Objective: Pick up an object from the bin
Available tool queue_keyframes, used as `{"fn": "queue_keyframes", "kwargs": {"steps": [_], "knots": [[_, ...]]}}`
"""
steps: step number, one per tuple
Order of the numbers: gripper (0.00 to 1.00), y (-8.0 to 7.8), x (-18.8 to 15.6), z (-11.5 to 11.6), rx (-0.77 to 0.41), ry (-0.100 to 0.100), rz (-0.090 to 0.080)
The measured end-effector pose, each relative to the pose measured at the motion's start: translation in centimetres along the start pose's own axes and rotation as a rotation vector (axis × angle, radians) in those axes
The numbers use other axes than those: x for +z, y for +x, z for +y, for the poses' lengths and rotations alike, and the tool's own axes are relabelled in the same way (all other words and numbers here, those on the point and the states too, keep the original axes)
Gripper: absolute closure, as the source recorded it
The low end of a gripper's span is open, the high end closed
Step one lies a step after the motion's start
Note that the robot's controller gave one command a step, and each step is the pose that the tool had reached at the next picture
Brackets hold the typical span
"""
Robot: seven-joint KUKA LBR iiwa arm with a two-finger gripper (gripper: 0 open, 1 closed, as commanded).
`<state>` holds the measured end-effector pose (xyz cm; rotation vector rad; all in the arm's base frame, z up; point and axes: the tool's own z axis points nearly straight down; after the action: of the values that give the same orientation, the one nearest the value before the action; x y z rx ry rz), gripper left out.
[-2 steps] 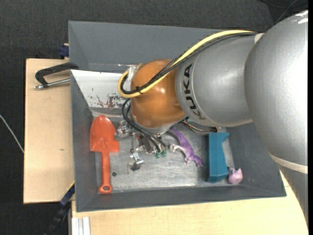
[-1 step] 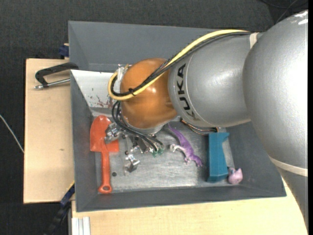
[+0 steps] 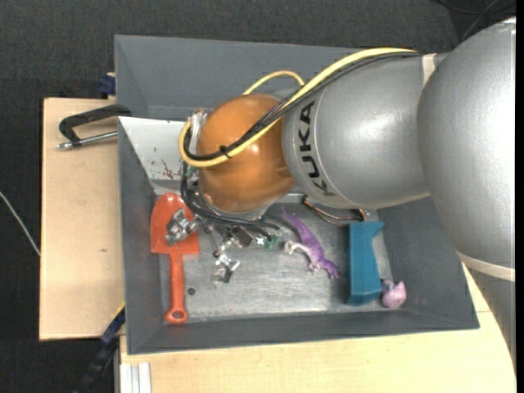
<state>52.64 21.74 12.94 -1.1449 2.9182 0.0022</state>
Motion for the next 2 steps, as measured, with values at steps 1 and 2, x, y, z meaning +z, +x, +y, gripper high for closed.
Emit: {"fn": "queue_keyframes", "kwargs": {"steps": [1, 2], "knots": [[0.0, -1.6, 5.58, -0.64, -0.336, 0.001, -0.003], [1.0, -2.02, 5.42, 0.1, -0.744, 0.003, 0.0]]}}
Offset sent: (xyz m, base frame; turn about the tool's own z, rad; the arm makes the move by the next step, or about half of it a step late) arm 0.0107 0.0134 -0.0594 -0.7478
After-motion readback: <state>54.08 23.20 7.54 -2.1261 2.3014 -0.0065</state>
